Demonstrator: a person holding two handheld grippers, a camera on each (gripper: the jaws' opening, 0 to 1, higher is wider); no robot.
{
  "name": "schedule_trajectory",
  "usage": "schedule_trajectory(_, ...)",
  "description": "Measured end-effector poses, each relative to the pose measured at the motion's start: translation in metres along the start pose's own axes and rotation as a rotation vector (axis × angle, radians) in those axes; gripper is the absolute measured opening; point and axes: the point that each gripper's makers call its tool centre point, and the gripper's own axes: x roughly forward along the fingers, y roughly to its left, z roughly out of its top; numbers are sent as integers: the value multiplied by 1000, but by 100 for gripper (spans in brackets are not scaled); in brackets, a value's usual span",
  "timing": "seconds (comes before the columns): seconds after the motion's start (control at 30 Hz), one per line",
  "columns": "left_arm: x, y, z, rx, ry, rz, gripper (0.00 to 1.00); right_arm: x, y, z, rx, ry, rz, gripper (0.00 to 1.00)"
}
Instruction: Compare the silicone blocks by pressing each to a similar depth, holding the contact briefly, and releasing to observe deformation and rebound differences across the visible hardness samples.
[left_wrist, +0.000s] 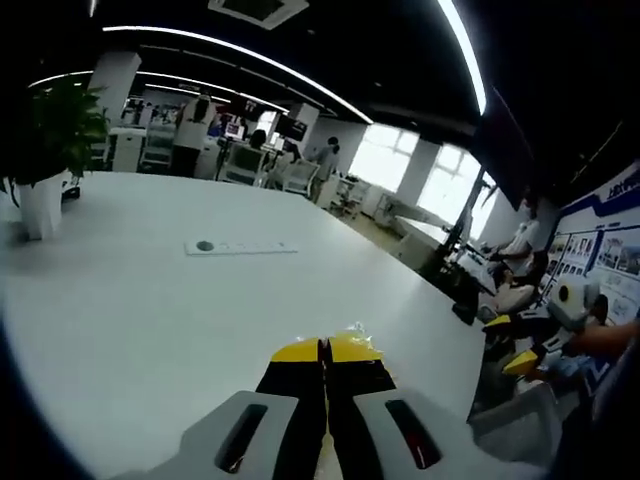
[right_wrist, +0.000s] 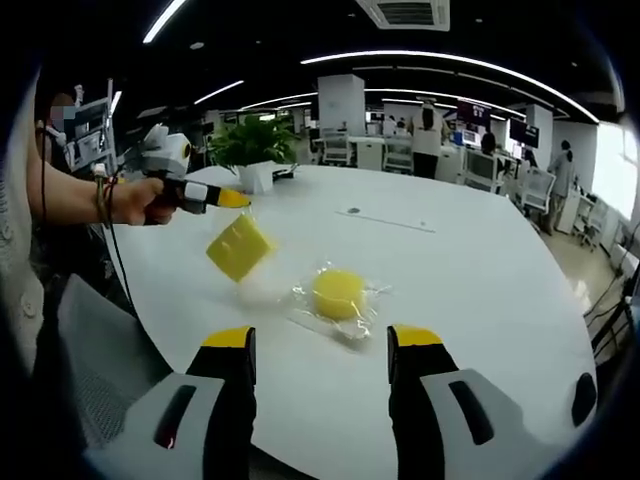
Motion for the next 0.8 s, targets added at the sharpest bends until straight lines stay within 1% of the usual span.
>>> schedule_trajectory(0.1, -2, -6, 8, 9, -5, -23, 0, 1, 2, 6, -6, -13, 11, 50)
schedule_trajectory(0.17, -3, -7, 13, 20, -13, -19, 0, 2, 2, 10, -8, -20, 14, 50)
schedule_trajectory(0.2, -3, -9, 16, 17, -13, -31, 0, 2, 2, 13, -11, -26, 18, 51)
schedule_trajectory(0.23, -5, -11, 19, 30, -18, -28, 0, 2, 3, 15, -12, -29, 22, 51)
schedule_trajectory(0.3, -6, -15, 26, 36, -23, -44, 0, 3, 3, 21, -16, -38, 30, 51)
schedule_trajectory(0.33, -6, -16, 29, 56, -31, -37, 0, 3, 3, 24, -23, -40, 35, 51)
schedule_trajectory(0.37, -7, -18, 33, 50, -34, -51, 0, 4, 3, 26, -28, -43, 38, 51)
schedule_trajectory(0.6, -7, -29, 56, 111, -55, -70, 0, 9, 4, 47, -63, -67, 77, 52)
schedule_trajectory(0.63, -7, -32, 57, 111, -52, -82, 0, 11, 4, 49, -69, -68, 82, 52)
schedule_trajectory(0.67, -7, -32, 61, 127, -62, -75, 0, 12, 5, 51, -75, -70, 87, 52)
schedule_trajectory(0.7, -6, -35, 61, 114, -54, -92, 0, 13, 5, 55, -83, -73, 95, 52)
schedule_trajectory(0.73, -6, -35, 65, 134, -65, -83, 0, 14, 5, 57, -88, -74, 100, 52)
schedule_trajectory(0.8, -6, -37, 66, 123, -62, -97, 0, 16, 4, 61, -98, -79, 109, 52)
